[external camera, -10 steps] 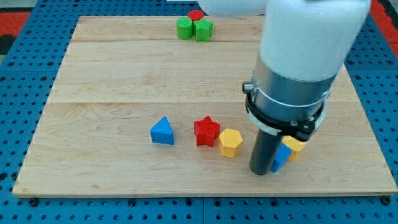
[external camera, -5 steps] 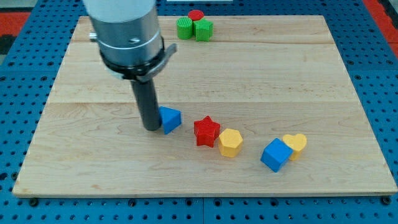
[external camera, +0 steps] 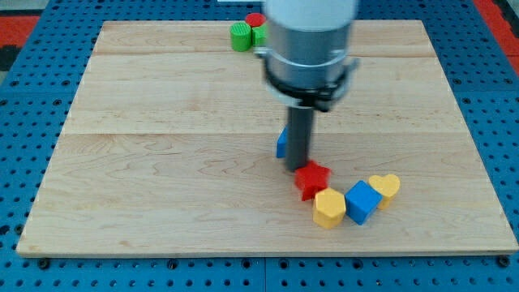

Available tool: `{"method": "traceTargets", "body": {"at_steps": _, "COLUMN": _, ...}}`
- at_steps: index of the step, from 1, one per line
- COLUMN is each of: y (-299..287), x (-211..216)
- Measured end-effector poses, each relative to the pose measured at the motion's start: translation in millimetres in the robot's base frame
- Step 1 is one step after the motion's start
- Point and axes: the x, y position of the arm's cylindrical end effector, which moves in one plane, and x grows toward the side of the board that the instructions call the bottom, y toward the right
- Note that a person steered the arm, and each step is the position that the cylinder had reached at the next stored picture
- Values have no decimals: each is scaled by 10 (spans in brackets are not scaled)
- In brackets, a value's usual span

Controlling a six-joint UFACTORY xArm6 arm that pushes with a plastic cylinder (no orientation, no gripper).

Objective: Move the blue triangle red star to the top of the yellow hexagon

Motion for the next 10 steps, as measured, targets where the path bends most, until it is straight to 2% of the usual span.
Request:
{"method": "traceTargets", "body": {"at_steps": 1, "y": 12, "x": -118}}
{"method": "traceTargets", "body": {"at_steps": 2, "y": 89, "x": -613}}
{"method": "traceTargets", "body": {"at_steps": 3, "y": -272, "x": -856}}
{"method": "traceTargets", "body": {"at_steps": 4, "y": -682, "x": -752}}
{"method": "traceTargets", "body": {"at_steps": 5, "y": -611, "x": -579}}
{"method": "traceTargets", "body": {"at_steps": 6, "y": -275, "x": -533}}
{"method": "traceTargets", "body": {"at_steps": 7, "y": -191, "x": -281}}
{"method": "traceTargets", "body": {"at_steps": 8, "y": -197, "x": -260}}
{"method": "traceTargets", "body": {"at_steps": 9, "y": -249, "x": -478}}
{"method": "traceTargets", "body": {"at_steps": 10, "y": -249, "x": -506}}
